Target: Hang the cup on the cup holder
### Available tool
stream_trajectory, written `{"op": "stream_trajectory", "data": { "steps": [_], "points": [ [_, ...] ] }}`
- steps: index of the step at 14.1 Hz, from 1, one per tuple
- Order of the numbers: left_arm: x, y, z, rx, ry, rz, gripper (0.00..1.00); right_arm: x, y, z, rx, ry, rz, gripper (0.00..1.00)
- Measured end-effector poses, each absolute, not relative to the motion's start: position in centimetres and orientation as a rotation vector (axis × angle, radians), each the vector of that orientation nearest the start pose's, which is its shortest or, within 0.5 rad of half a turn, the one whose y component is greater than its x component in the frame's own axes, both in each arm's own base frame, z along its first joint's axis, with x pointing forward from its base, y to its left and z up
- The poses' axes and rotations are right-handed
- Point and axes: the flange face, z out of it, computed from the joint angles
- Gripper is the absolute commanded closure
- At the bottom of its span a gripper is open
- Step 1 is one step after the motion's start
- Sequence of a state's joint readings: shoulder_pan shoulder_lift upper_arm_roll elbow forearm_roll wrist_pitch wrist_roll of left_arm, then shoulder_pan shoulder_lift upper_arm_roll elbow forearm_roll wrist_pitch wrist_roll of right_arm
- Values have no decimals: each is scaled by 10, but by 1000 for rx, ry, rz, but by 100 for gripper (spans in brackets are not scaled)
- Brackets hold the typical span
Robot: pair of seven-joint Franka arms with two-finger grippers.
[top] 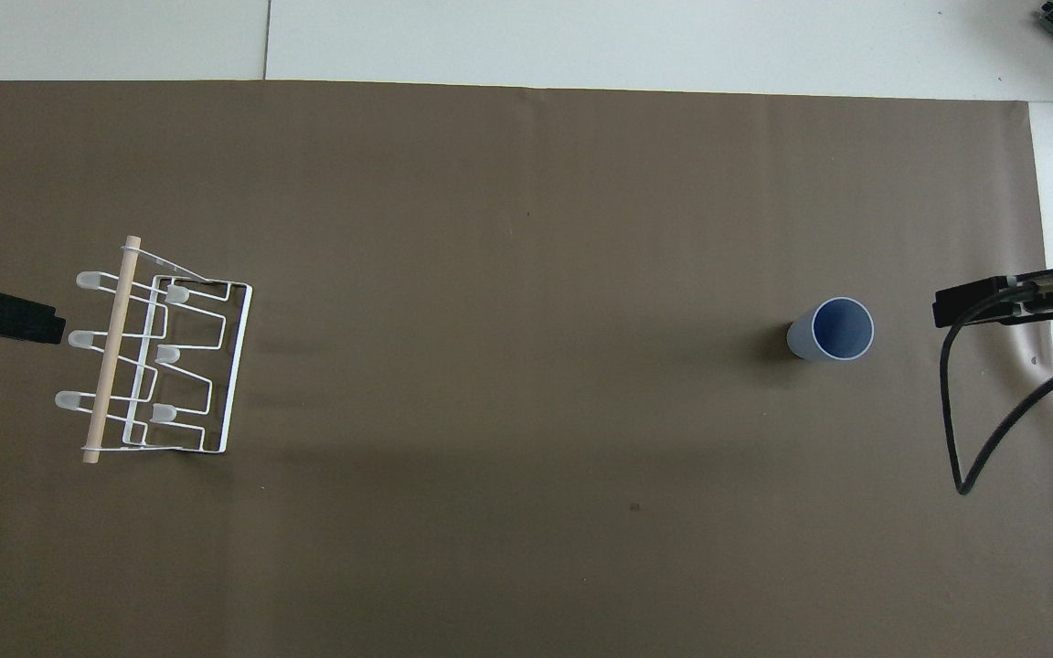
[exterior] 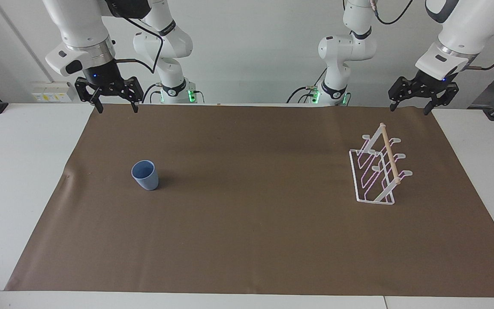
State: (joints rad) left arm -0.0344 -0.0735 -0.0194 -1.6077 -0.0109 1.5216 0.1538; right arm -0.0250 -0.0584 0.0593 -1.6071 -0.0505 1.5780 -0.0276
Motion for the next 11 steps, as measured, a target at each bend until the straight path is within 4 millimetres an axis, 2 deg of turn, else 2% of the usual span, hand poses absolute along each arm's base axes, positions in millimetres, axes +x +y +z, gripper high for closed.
{"op": "stream_trajectory", "data": {
  "steps": [11],
  "points": [
    [524,-26,645,-3136,314,13,0,537,16,635,-3168,-96,-31,0]
  ]
}}
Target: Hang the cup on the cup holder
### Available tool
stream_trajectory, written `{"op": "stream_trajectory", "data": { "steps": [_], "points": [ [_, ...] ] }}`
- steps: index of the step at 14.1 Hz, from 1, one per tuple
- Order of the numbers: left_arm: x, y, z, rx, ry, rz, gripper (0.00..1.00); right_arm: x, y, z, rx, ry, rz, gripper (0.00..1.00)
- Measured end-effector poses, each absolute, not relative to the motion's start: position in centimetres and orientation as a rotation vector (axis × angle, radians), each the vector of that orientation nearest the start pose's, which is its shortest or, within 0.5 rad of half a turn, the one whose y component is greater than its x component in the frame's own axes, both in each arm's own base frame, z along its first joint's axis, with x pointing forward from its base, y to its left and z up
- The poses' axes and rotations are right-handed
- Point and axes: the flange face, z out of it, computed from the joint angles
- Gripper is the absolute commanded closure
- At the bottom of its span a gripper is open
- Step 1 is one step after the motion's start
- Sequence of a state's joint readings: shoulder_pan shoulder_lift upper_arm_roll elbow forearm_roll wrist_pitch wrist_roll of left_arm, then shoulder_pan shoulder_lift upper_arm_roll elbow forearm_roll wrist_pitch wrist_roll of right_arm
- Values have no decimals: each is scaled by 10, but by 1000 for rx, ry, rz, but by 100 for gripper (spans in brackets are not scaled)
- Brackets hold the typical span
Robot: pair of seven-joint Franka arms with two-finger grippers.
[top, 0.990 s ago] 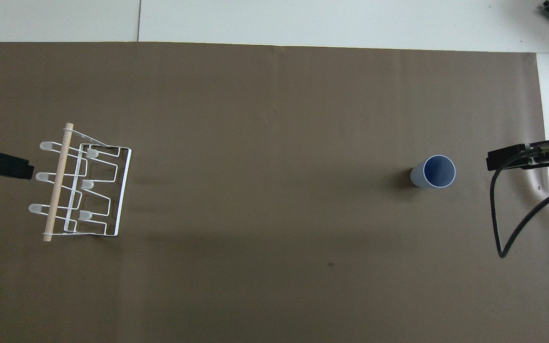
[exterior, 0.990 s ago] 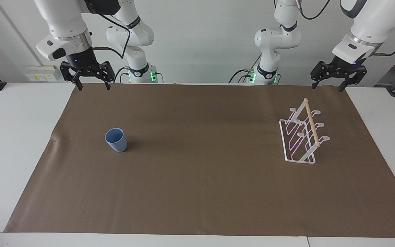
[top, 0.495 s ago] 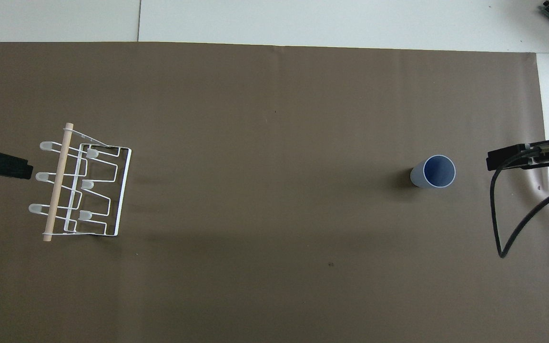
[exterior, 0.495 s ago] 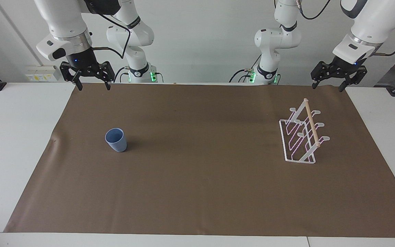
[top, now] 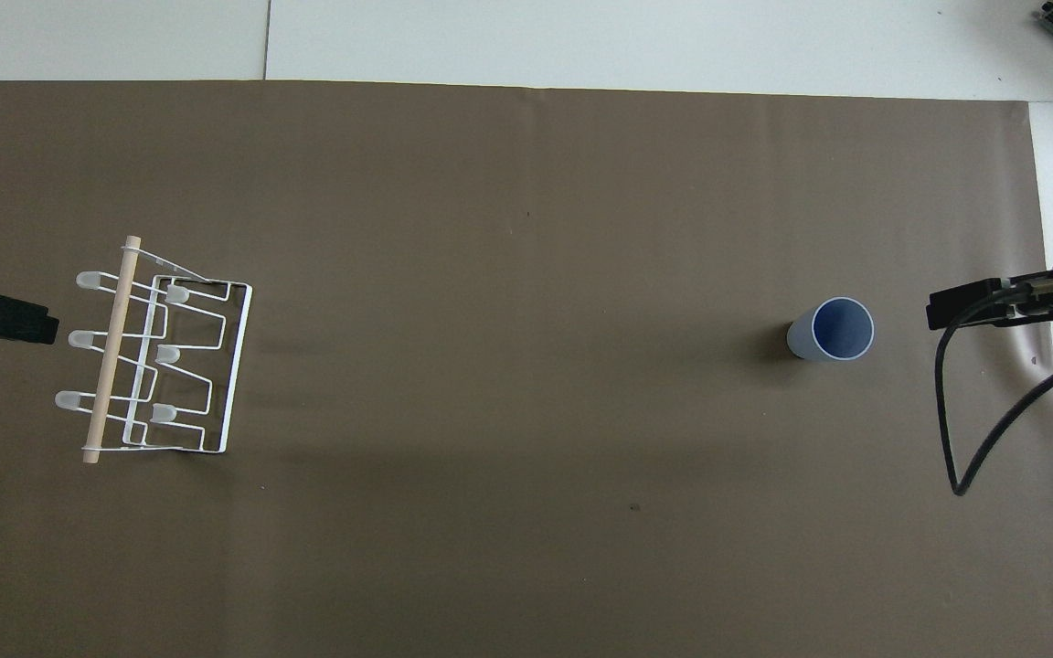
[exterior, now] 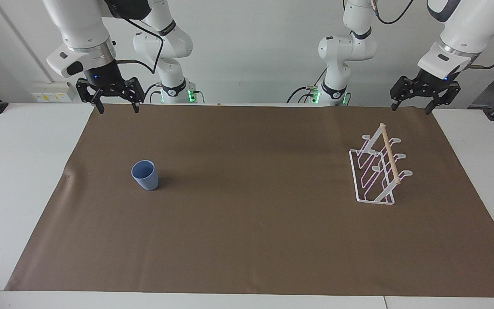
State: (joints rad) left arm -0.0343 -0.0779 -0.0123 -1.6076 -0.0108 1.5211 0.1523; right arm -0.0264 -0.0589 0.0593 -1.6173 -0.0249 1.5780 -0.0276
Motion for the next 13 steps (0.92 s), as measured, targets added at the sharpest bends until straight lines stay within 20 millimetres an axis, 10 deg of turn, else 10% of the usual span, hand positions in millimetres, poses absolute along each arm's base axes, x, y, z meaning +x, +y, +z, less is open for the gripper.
{"op": "stream_trajectory", "data": {
  "steps": [6,13],
  "points": [
    [524,-26,645,-3136,314,12,0,539,-2,614,-3159,-104,-127,0],
    [524,-25,645,-3133,250,13,0,546,-17,492,-3156,-210,-280,0]
  ]
}}
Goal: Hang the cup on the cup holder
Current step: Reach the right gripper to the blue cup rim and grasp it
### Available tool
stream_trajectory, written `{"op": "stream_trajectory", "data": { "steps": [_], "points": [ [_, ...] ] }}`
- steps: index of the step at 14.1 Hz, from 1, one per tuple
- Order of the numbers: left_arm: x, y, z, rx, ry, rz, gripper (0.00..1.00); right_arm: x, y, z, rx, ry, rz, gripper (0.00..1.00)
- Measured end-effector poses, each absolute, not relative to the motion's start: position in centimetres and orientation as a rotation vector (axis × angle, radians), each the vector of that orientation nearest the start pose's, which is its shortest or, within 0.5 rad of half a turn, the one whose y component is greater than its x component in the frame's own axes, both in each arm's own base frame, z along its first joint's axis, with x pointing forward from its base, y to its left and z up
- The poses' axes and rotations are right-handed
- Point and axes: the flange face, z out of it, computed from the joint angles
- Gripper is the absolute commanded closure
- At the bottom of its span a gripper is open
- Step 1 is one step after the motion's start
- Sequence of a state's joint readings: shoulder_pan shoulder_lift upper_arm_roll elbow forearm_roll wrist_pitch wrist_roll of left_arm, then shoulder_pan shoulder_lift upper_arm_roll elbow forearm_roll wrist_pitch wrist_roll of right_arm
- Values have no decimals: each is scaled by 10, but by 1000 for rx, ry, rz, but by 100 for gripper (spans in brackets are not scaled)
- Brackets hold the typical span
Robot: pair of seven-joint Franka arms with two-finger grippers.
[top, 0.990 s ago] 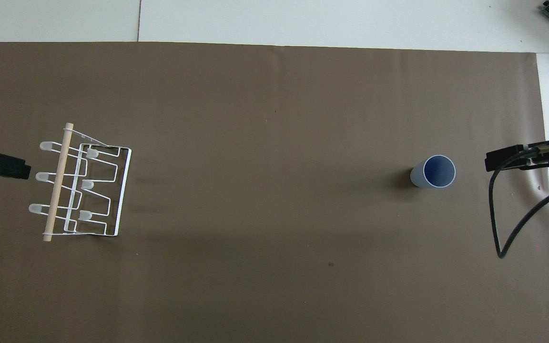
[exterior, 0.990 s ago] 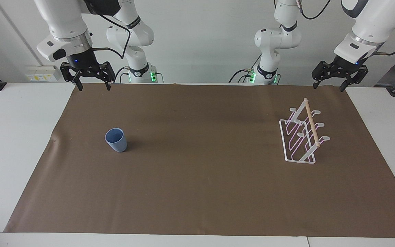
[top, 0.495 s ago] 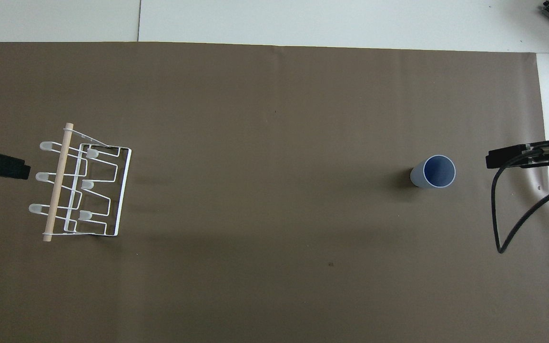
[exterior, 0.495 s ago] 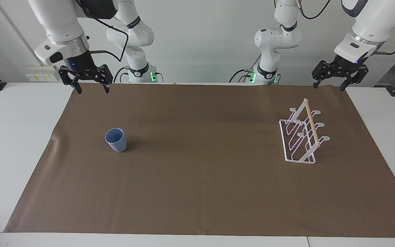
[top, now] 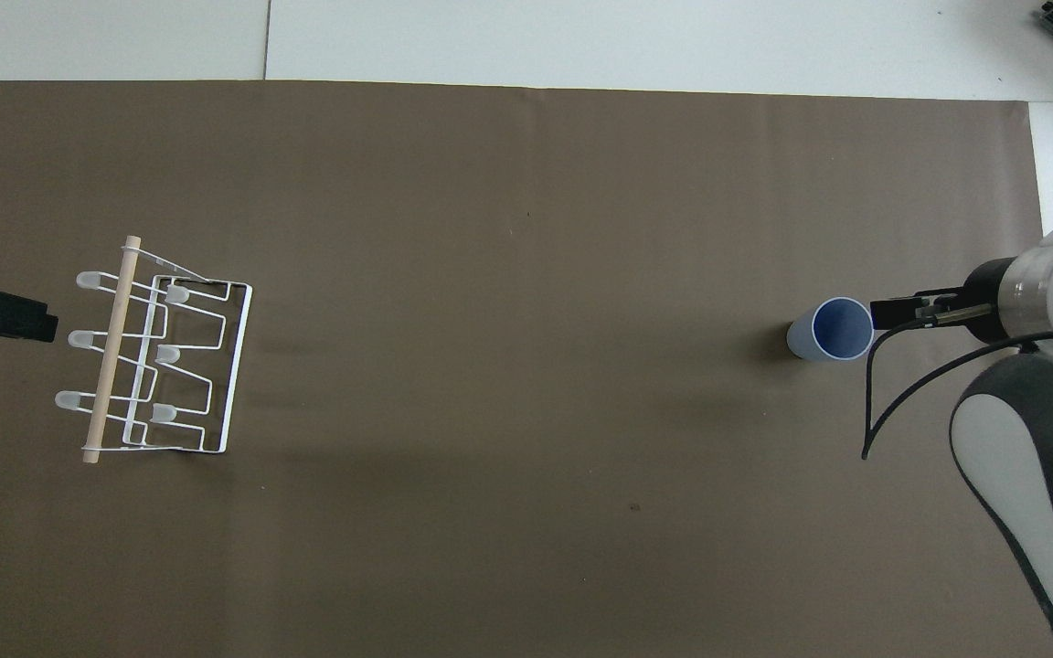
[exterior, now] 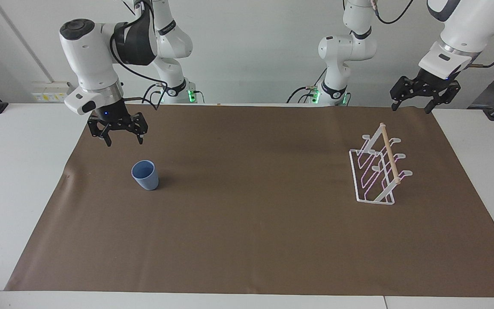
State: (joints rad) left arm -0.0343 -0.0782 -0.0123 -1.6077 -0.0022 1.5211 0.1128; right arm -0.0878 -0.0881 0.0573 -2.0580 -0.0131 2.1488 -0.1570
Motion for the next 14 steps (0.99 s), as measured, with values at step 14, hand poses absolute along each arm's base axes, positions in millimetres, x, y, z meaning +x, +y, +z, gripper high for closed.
{"op": "stream_trajectory", "data": {
  "steps": [14],
  "points": [
    [524,-24,642,-3116,243,20,0,570,-39,389,-3147,-297,-217,0]
  ]
}}
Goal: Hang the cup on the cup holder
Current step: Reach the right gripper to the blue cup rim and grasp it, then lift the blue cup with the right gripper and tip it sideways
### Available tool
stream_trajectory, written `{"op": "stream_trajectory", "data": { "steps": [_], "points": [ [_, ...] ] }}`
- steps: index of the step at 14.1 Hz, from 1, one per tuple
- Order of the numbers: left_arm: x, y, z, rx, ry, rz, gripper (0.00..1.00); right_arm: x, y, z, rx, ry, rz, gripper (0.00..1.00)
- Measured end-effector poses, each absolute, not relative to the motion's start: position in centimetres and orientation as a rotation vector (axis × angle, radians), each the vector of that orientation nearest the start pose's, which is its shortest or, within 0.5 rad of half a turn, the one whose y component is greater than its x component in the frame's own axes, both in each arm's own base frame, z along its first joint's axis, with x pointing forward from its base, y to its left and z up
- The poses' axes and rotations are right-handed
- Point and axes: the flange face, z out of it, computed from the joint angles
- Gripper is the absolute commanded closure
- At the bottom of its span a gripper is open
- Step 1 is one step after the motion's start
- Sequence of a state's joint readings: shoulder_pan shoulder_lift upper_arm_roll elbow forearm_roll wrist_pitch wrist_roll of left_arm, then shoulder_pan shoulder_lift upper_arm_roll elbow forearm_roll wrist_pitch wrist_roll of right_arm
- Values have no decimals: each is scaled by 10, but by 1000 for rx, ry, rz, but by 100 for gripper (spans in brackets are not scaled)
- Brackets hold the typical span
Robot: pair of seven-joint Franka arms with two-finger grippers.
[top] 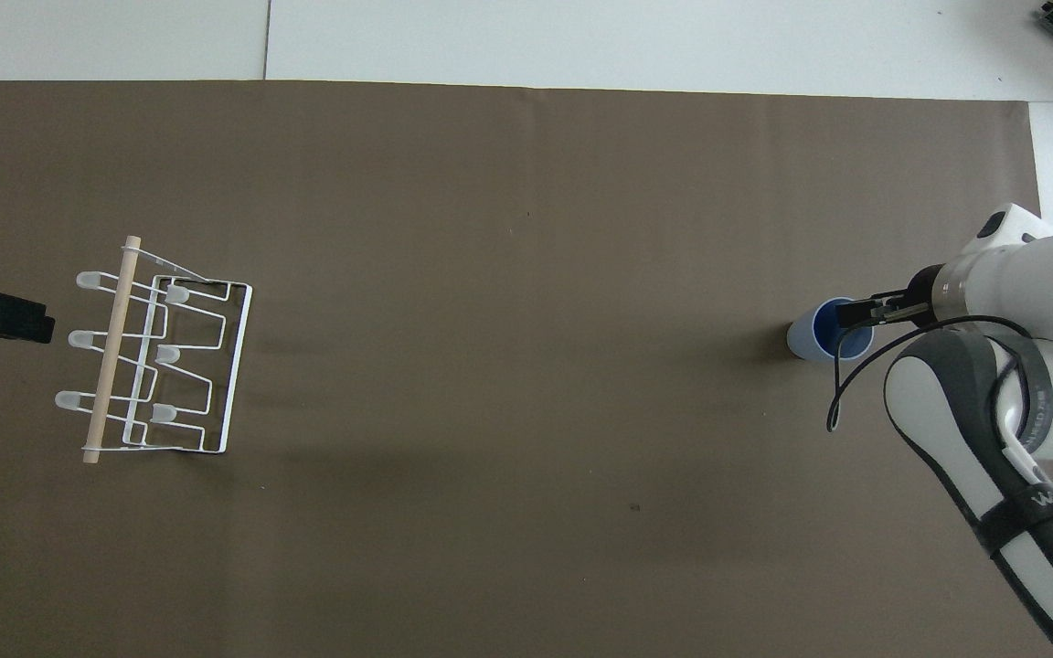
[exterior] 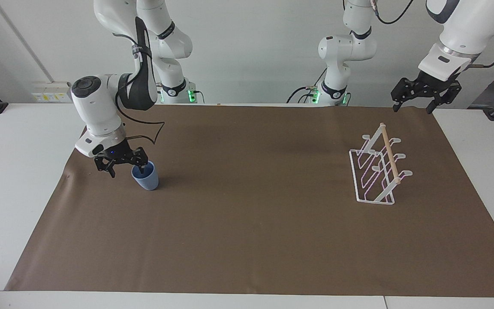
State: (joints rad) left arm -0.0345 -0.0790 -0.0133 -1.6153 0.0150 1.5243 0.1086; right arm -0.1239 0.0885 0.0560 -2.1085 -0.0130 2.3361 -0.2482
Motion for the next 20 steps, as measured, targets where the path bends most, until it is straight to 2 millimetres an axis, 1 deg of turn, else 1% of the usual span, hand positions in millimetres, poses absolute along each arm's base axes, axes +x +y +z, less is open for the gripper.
{"op": "stream_trajectory", "data": {
  "steps": [1,2,5,8,10,13,17,18,20],
  "points": [
    [524,-24,642,-3116,243,19,0,569,-39,386,-3147,-298,-211,3],
    [524,-24,643,-3116,243,18,0,568,-39,384,-3146,-300,-207,8],
    [524,-24,644,-3116,243,15,0,566,-39,377,-3144,-329,-206,37],
    [523,-23,644,-3116,242,15,0,565,-39,375,-3143,-341,-201,64],
    [523,-23,644,-3116,242,14,0,564,-38,374,-3143,-342,-200,99],
    [523,-24,644,-3116,245,15,0,564,-38,374,-3143,-345,-200,100],
    [523,-25,643,-3116,248,16,0,567,-34,382,-3133,-340,-219,100],
    [523,-25,643,-3116,247,15,0,571,-33,392,-3124,-329,-220,100],
    [523,-27,644,-3115,252,13,0,583,-28,424,-3097,-311,-227,100]
  ]
}}
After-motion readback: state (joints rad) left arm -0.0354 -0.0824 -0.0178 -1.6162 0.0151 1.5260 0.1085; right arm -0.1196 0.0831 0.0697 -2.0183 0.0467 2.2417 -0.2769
